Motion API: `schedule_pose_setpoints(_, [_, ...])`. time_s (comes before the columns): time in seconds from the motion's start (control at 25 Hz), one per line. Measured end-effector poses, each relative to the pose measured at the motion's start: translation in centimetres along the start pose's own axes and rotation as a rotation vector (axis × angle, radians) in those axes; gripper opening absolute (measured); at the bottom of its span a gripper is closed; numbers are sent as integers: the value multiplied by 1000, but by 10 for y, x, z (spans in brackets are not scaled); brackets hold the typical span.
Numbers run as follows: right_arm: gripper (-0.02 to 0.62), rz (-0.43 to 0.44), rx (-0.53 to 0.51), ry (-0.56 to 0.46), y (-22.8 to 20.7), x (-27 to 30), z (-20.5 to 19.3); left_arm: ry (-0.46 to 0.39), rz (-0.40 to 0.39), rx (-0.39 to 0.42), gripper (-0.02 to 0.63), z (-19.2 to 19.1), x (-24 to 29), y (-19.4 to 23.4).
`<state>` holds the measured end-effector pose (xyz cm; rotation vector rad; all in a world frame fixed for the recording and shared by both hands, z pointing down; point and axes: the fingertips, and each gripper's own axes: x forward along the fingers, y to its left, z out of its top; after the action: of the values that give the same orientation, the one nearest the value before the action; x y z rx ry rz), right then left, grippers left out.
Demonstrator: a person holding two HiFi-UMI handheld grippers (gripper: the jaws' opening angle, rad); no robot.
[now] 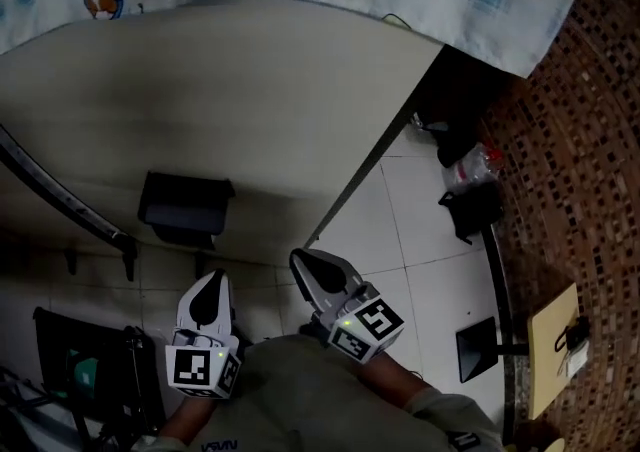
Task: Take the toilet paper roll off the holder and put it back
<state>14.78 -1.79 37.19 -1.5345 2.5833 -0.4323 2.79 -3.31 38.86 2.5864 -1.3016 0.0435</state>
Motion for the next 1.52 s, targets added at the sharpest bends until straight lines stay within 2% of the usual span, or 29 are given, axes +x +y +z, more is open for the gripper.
schedule_pose_setpoints(0.24, [3,54,-146,-27,-16,-66,17,-44,87,22,8,1,-8,-79])
schedule_pose_setpoints(0.4, [3,132,-185,-27,-27,-95,20,-40,156,43,8,-6,-14,-119])
schedule_pose_setpoints(0.52, [3,173,-202,-49,-21,-103,21,-44,211,56,8,-7,-26,-128])
schedule_pose_setpoints(0.88, [3,188,-222,-21,3,-95,21,-98,333,82,8,11,-74,-115])
schedule_pose_setpoints(1.12, [3,133,-246,-52,30,-99,23,-117,328,85,8,9,-119,-107])
schedule_pose_setpoints(1.36, [3,27,-253,-12,73,-122,0,-115,250,70,8,-6,-163,-95])
schedule_pose_setpoints(1.52, [3,-20,-256,5,103,-138,-14,-89,199,31,8,-23,-182,-87])
